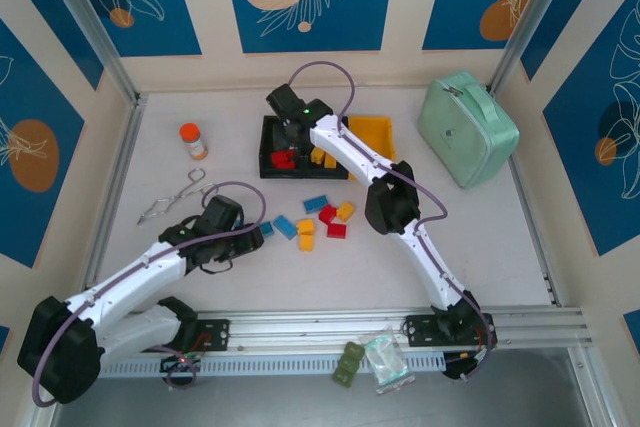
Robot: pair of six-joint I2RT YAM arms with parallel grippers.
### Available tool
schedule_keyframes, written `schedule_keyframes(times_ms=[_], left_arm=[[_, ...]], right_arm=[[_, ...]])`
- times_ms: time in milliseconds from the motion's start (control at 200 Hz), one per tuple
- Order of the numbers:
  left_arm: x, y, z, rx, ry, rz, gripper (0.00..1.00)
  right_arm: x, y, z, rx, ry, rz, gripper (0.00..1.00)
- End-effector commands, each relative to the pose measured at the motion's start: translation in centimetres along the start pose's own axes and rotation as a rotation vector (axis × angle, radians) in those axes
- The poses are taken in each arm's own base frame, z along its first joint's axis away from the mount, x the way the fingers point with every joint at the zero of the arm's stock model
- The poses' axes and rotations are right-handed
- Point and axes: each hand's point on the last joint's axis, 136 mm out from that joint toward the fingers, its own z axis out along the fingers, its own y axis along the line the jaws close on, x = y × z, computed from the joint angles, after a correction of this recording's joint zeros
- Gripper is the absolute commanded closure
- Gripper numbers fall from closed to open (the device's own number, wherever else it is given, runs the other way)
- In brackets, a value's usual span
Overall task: Sort the legos into containers by color
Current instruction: Place the lego in the container, then pick up the lego from the center of the table.
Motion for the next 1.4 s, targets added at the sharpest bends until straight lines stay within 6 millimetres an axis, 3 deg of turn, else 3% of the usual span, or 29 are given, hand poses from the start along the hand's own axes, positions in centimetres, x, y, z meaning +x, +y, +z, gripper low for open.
schedule_keyframes(times_ms=[0, 145, 350, 640, 865, 1115, 1396], left_arm=[[-0.2, -0.5, 0.1, 0.025, 0.003, -0.017, 0.38], [-0.8, -1.9, -0.1, 0.076, -0.008, 0.019, 0.38], [-1.3, -4.7, -0.3, 0.174, 0.004, 0.092, 0.38], [-0.9, -9.9, 0.1, 0.338, 0.02, 0.19, 0.36], [0.3, -14.1, 1.3, 0.421, 0.071, 0.258, 0.36], [1.6, -17.3, 2.6, 0.464, 0.127, 0.32, 0.36], [2.3, -18.3, 3.5, 0.454, 0.151, 0.343, 0.36]], right_arm=[[-0.4, 0.3, -1.7, 0.015, -0.019, -0.022, 0.49], [-0.1, 0.4, -4.6, -0.001, -0.05, -0.042, 0.49], [2.2, -0.9, -9.5, -0.059, -0.103, -0.04, 0.48], [9.8, -6.7, -12.2, -0.091, -0.039, 0.016, 0.4], [15.2, -12.9, -12.2, -0.019, 0.032, 0.086, 0.37], [18.7, -18.0, -11.1, 0.055, 0.098, 0.147, 0.36], [20.2, -19.3, -8.1, 0.019, 0.182, 0.181, 0.36]])
